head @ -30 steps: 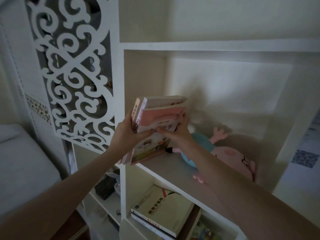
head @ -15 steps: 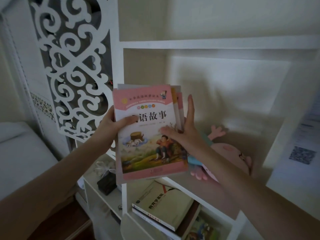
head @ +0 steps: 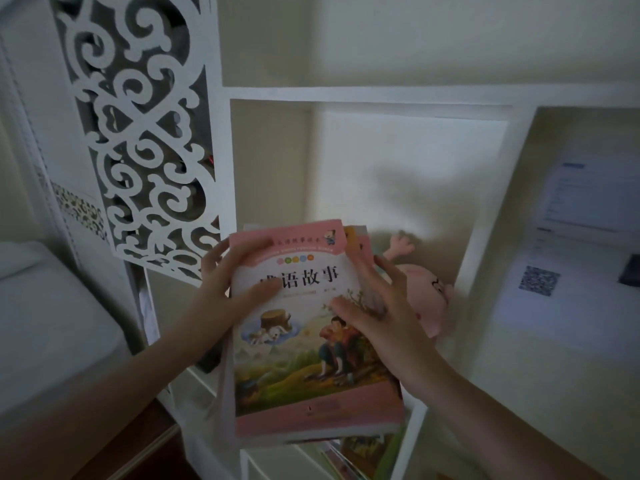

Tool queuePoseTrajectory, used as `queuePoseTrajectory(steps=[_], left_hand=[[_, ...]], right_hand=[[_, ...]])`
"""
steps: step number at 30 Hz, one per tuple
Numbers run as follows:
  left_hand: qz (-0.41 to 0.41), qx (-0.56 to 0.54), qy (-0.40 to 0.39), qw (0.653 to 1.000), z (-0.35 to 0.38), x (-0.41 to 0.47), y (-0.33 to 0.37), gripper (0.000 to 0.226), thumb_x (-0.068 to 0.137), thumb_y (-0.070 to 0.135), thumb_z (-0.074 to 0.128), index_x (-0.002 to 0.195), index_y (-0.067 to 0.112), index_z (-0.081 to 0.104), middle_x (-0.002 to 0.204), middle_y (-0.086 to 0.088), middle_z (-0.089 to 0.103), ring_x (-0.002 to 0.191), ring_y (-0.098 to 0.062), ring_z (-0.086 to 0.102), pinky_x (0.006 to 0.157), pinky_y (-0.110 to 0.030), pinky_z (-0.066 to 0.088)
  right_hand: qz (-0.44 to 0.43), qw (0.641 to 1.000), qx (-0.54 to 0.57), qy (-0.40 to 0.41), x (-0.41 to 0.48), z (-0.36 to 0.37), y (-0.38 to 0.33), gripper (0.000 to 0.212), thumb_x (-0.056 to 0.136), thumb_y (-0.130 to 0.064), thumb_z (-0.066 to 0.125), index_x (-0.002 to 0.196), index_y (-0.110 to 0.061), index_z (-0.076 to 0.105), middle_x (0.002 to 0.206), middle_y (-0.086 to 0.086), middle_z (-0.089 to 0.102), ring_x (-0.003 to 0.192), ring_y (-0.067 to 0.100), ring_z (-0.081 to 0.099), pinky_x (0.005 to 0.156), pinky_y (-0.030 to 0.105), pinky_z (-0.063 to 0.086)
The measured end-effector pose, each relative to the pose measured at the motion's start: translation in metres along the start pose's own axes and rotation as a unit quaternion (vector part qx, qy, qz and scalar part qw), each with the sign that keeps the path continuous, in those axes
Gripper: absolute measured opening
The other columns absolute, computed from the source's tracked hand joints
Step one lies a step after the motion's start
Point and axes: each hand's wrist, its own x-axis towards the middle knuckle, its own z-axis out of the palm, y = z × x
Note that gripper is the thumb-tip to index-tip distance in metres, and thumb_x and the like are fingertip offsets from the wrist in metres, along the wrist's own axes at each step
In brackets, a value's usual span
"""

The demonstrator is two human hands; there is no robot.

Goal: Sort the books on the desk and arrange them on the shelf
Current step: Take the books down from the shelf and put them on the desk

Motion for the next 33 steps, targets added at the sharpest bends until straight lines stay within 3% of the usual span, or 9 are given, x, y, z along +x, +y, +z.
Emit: queuePoseTrajectory(steps=[4, 7, 11, 13, 17, 21, 27, 30, 33], left_hand=[[-0.017, 0.014, -0.041, 0.999, 0.013, -0.022, 0.016, 0.080, 0.052, 0.037, 0.084, 0.121, 0.052, 0.047, 0.142, 0.016, 0.015, 0.123, -0.018, 0.033, 0.063, -0.007, 0.050], [0.001, 0.042, -0.075, 0.996, 0.024, -0.034, 0.028, 0.093, 0.040, 0.051, 0.084, 0.123, 0.055, 0.043, 0.141, 0.018, 0.013, 0.122, -0.014, 0.032, 0.067, -0.002, 0.047], [0.044, 0.049, -0.087, 0.994, 0.042, -0.046, 0.045, 0.091, 0.041, 0.054, 0.078, 0.125, 0.052, 0.042, 0.142, 0.014, 0.015, 0.109, 0.028, 0.025, 0.073, 0.002, 0.042], [0.060, 0.058, -0.085, 0.993, 0.048, -0.053, 0.053, 0.091, 0.044, 0.055, 0.078, 0.127, 0.050, 0.042, 0.143, 0.010, 0.017, 0.104, 0.035, 0.023, 0.074, 0.001, 0.043], [0.063, 0.065, -0.068, 0.994, 0.053, -0.074, 0.071, 0.091, 0.045, 0.055, 0.077, 0.128, 0.049, 0.041, 0.144, 0.008, 0.018, 0.107, 0.029, 0.028, 0.073, 0.000, 0.045], [0.060, 0.070, -0.059, 0.994, 0.057, -0.099, 0.089, 0.090, 0.045, 0.056, 0.077, 0.128, 0.050, 0.041, 0.142, 0.013, 0.017, 0.121, -0.005, 0.032, 0.080, -0.004, 0.047], [0.088, 0.072, -0.067, 0.991, 0.085, -0.124, 0.116, 0.089, 0.048, 0.056, 0.077, 0.129, 0.050, 0.040, 0.145, 0.008, 0.016, 0.116, 0.008, 0.027, 0.082, 0.003, 0.038], [0.078, 0.055, -0.077, 0.992, 0.112, -0.134, 0.130, 0.090, 0.046, 0.055, 0.078, 0.128, 0.050, 0.041, 0.144, 0.012, 0.015, 0.123, -0.007, 0.031, 0.081, -0.004, 0.046], [0.078, 0.044, -0.103, 0.991, 0.148, -0.141, 0.138, 0.089, 0.045, 0.056, 0.078, 0.126, 0.053, 0.041, 0.144, 0.011, 0.014, 0.123, -0.004, 0.032, 0.085, -0.007, 0.047]], right_hand=[[0.049, 0.999, 0.014, 0.008, -0.033, -0.014, 0.003, 0.055, 0.071, -0.053, 0.066, 0.120, -0.069, 0.045, 0.142, -0.024, 0.021, 0.144, 0.006, 0.014, 0.117, 0.048, 0.028], [0.054, 0.998, 0.019, 0.009, -0.054, -0.027, -0.001, 0.055, 0.073, -0.051, 0.067, 0.121, -0.067, 0.045, 0.145, -0.021, 0.019, 0.143, 0.006, 0.018, 0.116, 0.045, 0.030], [0.059, 0.998, 0.036, 0.012, -0.080, -0.047, -0.010, 0.058, 0.073, -0.048, 0.068, 0.125, -0.062, 0.047, 0.149, -0.023, 0.015, 0.140, 0.003, 0.024, 0.114, 0.044, 0.034], [0.058, 0.997, 0.048, 0.013, -0.090, -0.056, -0.018, 0.057, 0.073, -0.044, 0.068, 0.124, -0.056, 0.047, 0.149, -0.021, 0.017, 0.138, 0.002, 0.027, 0.113, 0.039, 0.038], [0.045, 0.997, 0.057, -0.002, -0.108, -0.069, -0.032, 0.052, 0.085, -0.026, 0.068, 0.127, -0.049, 0.047, 0.146, -0.016, 0.019, 0.129, -0.003, 0.036, 0.106, 0.027, 0.044], [0.035, 0.997, 0.064, -0.009, -0.131, -0.079, -0.041, 0.054, 0.087, -0.021, 0.067, 0.131, -0.045, 0.047, 0.148, -0.014, 0.019, 0.115, -0.012, 0.040, 0.097, 0.015, 0.047], [0.047, 0.997, 0.064, 0.001, -0.167, -0.111, -0.050, 0.059, 0.083, -0.030, 0.070, 0.133, -0.049, 0.047, 0.151, -0.014, 0.018, 0.139, 0.010, 0.031, 0.105, 0.040, 0.047], [0.051, 0.997, 0.063, 0.016, -0.189, -0.137, -0.051, 0.060, 0.082, -0.027, 0.070, 0.134, -0.045, 0.047, 0.146, -0.010, 0.025, 0.127, 0.004, 0.040, 0.099, 0.030, 0.050], [0.061, 0.996, 0.051, 0.032, -0.214, -0.167, -0.045, 0.062, 0.084, -0.021, 0.070, 0.138, -0.038, 0.046, 0.140, -0.008, 0.030, 0.115, -0.005, 0.044, 0.096, 0.019, 0.049]])
